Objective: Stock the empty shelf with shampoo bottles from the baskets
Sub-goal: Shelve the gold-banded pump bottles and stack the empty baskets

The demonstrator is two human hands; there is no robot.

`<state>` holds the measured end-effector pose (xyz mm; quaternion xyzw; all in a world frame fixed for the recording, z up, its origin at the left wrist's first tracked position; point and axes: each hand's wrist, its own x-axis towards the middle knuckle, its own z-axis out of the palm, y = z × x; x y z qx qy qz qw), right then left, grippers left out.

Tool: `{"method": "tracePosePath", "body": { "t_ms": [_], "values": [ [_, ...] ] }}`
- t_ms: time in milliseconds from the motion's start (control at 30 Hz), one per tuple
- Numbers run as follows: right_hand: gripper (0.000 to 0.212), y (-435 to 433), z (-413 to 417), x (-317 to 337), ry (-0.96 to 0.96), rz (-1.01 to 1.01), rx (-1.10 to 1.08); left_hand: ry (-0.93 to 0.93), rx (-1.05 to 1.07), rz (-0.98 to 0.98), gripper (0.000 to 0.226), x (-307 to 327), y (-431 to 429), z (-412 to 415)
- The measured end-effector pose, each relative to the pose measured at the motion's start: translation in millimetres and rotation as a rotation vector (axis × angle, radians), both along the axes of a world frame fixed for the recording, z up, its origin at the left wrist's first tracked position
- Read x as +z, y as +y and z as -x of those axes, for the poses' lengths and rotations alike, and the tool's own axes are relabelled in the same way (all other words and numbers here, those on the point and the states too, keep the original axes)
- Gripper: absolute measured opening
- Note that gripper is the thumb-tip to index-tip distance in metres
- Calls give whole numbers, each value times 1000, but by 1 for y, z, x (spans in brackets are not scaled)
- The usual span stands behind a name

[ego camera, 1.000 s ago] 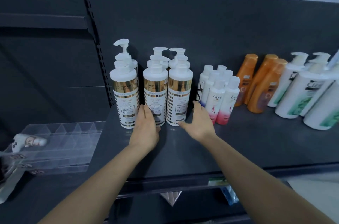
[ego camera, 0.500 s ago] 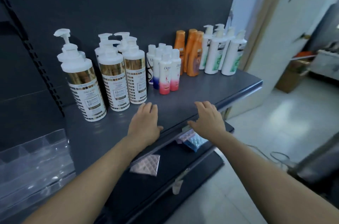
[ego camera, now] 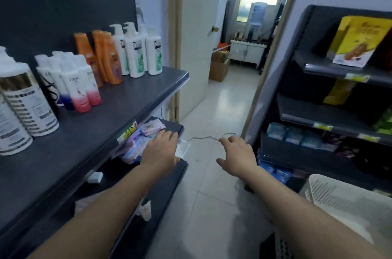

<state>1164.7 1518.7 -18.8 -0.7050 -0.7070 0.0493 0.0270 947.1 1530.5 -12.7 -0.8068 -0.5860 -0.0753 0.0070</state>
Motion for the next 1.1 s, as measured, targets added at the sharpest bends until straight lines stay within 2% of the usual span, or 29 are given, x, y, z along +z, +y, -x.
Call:
{"method": "tracePosePath", "body": {
  "t_ms": [267, 667, 767, 933, 1100],
  "values": [
    [56, -95, -123, -20, -37, 96, -254, 18, -250, 69, 56, -25, -32, -129],
    [58, -264, -283, -52, -30, 228, -551, -6, -522, 158, 61, -58, -141, -315],
    [57, -297, -308, -62, 4, 250, -626, 34, -596, 165, 65, -70, -162, -354],
    [56, -338, -338, -85, 65, 307, -723, 72, -725, 191, 53, -90, -184, -406],
    [56, -364, -354, -115, 153, 394, -849, 133, -867, 244, 57, -120, -196, -451]
  ]
}}
